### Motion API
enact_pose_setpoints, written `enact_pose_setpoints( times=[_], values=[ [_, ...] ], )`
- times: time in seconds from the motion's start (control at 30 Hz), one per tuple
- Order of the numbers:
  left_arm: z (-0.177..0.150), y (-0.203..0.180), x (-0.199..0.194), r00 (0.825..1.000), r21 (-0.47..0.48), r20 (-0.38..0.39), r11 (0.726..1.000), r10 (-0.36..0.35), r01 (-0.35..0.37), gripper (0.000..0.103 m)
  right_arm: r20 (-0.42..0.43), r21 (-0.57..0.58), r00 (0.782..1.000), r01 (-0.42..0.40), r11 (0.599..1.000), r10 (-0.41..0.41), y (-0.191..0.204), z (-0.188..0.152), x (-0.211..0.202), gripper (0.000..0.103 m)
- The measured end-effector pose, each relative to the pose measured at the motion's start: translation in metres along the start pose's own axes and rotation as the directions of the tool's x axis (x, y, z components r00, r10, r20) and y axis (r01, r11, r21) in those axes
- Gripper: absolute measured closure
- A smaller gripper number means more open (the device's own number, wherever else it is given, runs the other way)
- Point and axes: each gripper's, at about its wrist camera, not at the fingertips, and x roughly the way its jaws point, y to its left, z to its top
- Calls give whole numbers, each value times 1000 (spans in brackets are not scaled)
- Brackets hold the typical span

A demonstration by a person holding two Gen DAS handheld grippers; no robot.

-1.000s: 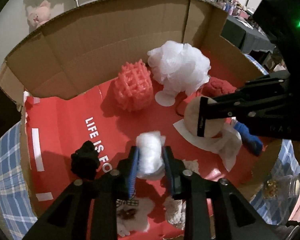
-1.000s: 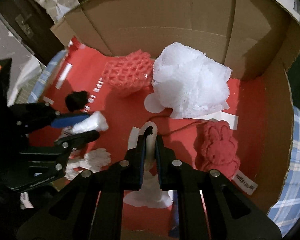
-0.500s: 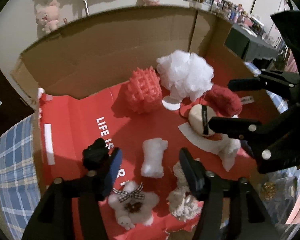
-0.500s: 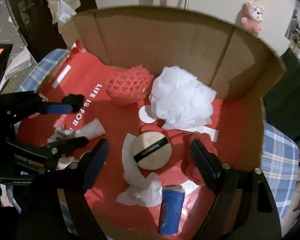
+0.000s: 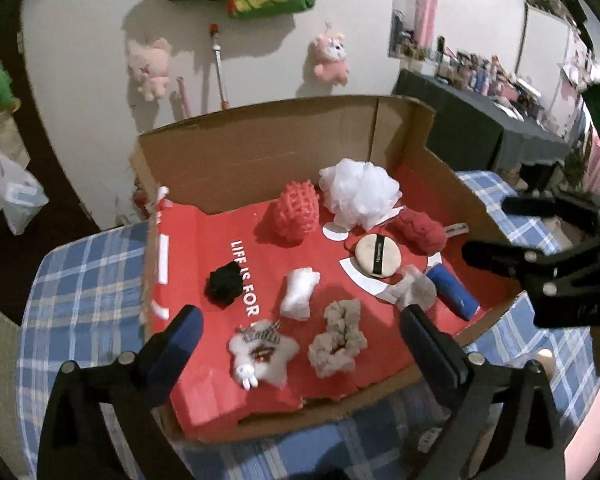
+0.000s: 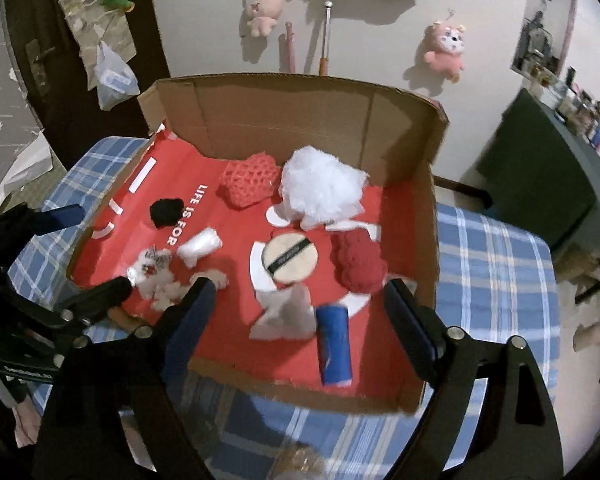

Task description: Organize soft objects

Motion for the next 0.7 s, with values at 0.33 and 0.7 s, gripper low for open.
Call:
enact_pose_setpoints(
  times=[0.33, 0.7],
  values=[
    [-27, 6, -12, 997, -125, 19, 989, 78, -75, 0, 2, 83, 1000, 31, 996, -31, -2, -39, 1, 14],
    [-39, 3, 20, 993, -173, -58, 979, 101, -109, 0, -18, 96, 997, 72, 993, -71, -3, -50, 23, 14]
  ],
)
